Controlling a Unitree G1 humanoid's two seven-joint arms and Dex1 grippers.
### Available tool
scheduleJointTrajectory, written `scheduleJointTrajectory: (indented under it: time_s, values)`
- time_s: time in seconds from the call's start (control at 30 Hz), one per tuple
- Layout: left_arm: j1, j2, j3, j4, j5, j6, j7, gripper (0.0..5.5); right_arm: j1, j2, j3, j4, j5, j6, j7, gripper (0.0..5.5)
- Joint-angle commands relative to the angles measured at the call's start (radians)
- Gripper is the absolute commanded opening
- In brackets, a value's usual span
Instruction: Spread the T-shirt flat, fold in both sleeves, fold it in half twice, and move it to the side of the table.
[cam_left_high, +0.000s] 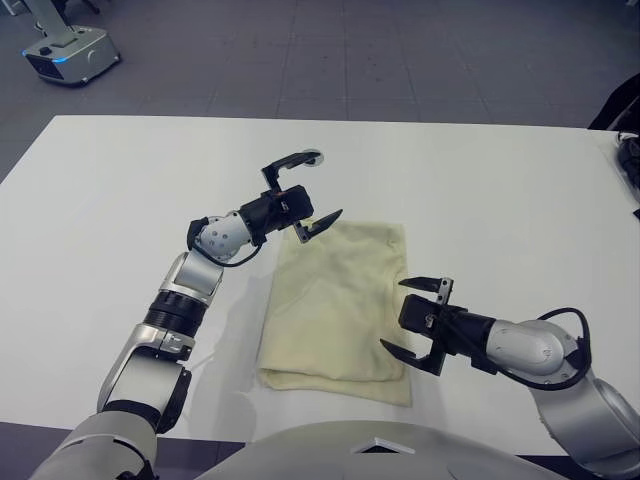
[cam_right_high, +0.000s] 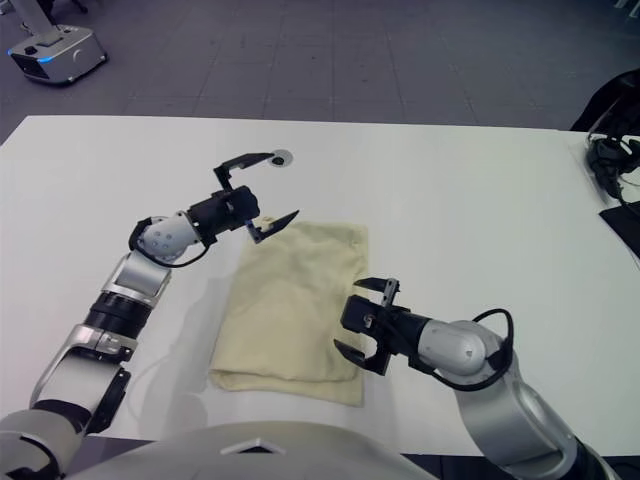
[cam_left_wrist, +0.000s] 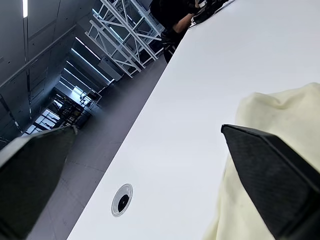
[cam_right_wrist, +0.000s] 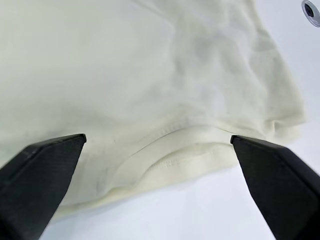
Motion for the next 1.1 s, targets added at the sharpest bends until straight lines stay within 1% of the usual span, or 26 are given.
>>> scheduleJointTrajectory:
  time_s: [0.03, 0.07, 0.13, 0.23, 0.3, 0.37, 0.47, 0.53, 0.7, 0.87, 0.93, 1.0, 1.1]
  values:
    - [0.046, 0.038, 0.033, -0.093, -0.028, 0.034, -0.025, 5.40, -0.074, 0.034, -0.160, -0.038, 0.103, 0.071, 0.018, 5.38]
    - [0.060, 0.048, 0.041, -0.125, -0.039, 0.045, -0.036, 5.40, -0.088, 0.041, -0.199, -0.038, 0.144, 0.068, 0.031, 5.38]
    - [0.112, 0.095, 0.052, -0.224, -0.081, 0.078, -0.091, 5.40, -0.078, 0.028, -0.255, -0.038, 0.214, -0.004, 0.062, 5.38]
    - [0.251, 0.225, 0.068, -0.444, -0.173, 0.132, -0.223, 5.40, 0.040, -0.031, -0.273, -0.039, 0.282, -0.175, 0.121, 5.38]
    - [0.358, 0.336, 0.091, -0.592, -0.240, 0.172, -0.317, 5.40, 0.141, -0.076, -0.255, -0.039, 0.310, -0.289, 0.161, 5.38]
    - [0.454, 0.438, 0.126, -0.703, -0.301, 0.212, -0.399, 5.40, 0.206, -0.116, -0.230, -0.038, 0.311, -0.359, 0.184, 5.38]
    - [0.565, 0.550, 0.166, -0.792, -0.332, 0.263, -0.478, 5.40, 0.229, -0.187, -0.144, 0.008, 0.231, -0.444, 0.193, 5.38]
    - [0.632, 0.601, 0.175, -0.826, -0.322, 0.283, -0.513, 5.40, 0.200, -0.203, -0.076, 0.043, 0.202, -0.468, 0.203, 5.38]
    - [0.754, 0.652, 0.184, -0.911, -0.277, 0.317, -0.529, 5.40, 0.116, -0.201, 0.064, 0.107, 0.153, -0.453, 0.217, 5.38]
    - [0.782, 0.639, 0.136, -0.912, -0.157, 0.301, -0.507, 5.40, 0.074, -0.207, 0.166, 0.172, 0.074, -0.415, 0.211, 5.37]
    - [0.798, 0.639, 0.114, -0.920, -0.120, 0.293, -0.510, 5.40, 0.055, -0.210, 0.186, 0.197, 0.043, -0.396, 0.207, 5.07]
    - [0.793, 0.639, 0.104, -0.923, -0.109, 0.292, -0.514, 5.40, 0.052, -0.219, 0.194, 0.208, 0.021, -0.374, 0.195, 4.66]
    - [0.789, 0.642, 0.088, -0.922, -0.066, 0.286, -0.511, 5.40, 0.075, -0.233, 0.181, 0.185, 0.034, -0.355, 0.185, 4.20]
